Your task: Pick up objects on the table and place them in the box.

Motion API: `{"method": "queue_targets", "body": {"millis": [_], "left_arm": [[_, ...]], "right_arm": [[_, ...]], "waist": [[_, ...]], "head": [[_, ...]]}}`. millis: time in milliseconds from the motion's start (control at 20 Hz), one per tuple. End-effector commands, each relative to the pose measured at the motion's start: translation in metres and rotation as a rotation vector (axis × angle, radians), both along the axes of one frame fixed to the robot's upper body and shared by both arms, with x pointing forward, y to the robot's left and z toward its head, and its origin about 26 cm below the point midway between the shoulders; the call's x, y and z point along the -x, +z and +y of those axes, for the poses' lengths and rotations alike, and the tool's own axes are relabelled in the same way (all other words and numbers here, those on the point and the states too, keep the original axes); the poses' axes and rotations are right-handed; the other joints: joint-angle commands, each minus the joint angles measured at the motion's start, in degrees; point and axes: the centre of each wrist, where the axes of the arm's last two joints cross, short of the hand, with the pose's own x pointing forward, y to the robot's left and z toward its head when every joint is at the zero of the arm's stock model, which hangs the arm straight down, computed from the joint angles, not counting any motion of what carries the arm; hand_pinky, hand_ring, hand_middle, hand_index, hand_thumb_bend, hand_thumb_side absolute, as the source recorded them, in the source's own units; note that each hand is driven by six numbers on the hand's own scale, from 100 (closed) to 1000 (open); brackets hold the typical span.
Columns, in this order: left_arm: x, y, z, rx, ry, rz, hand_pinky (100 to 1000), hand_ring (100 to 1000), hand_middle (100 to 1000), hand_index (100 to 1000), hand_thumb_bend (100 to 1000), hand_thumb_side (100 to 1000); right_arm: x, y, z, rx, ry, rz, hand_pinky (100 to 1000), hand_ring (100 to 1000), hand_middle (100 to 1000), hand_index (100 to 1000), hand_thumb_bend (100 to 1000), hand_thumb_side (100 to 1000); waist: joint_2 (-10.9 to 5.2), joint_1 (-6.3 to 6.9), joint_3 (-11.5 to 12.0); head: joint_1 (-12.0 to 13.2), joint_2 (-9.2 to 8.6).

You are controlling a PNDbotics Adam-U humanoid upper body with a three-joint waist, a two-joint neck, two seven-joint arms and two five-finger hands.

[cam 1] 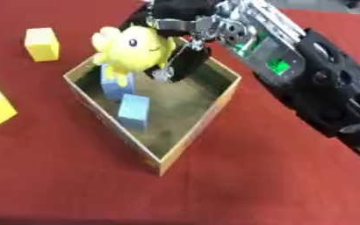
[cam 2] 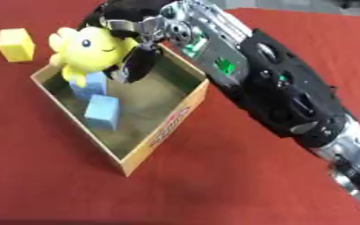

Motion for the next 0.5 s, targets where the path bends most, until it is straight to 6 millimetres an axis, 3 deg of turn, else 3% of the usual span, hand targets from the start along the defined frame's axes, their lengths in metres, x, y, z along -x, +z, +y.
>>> {"method": "queue_targets", "body": {"millis": [50,250,450,500], "left_arm": [[0.0014,0.0083,-0.0001,-0.022,-0.009,-0.022,951,785,767,844,188,758],[0.0015,0.008,-0.0001,-0.02,-0.008,-0.02,951,785,766,844,188,758],[0.0014,0.008,-0.0004,-0.018,-0.009,-0.02,952,785,766,844,189,758],[0.0014,0.0078,-0.0005,-0.017,-0.009,-0.019,952,785,766,844,189,758]], "right_arm": [[0.0001,0.0082,-0.0037,0.063,0.011,-0.023,944,995,880,966,161,458],[-0.0012,0.0057,-0.0046,0.118,0.025,-0.007,953,1000,894,973,248,392],[-0.0022,0.0032,-0.0054,0.133,0.034,0.021,961,1000,893,976,420,117],[-0.0025,0.0032,-0.0062,0.131,0.031,0.028,959,999,883,967,374,100]], "waist": [[-1.55,0.28,0.0],[-1.48,0.25,0.0],[-1.43,0.24,-0.1],[-1.42,0.25,-0.1]], "head": [[0.0,-0.5],[-0.1,-0.48],[0.0,-0.48],[0.0,-0.46]]}}
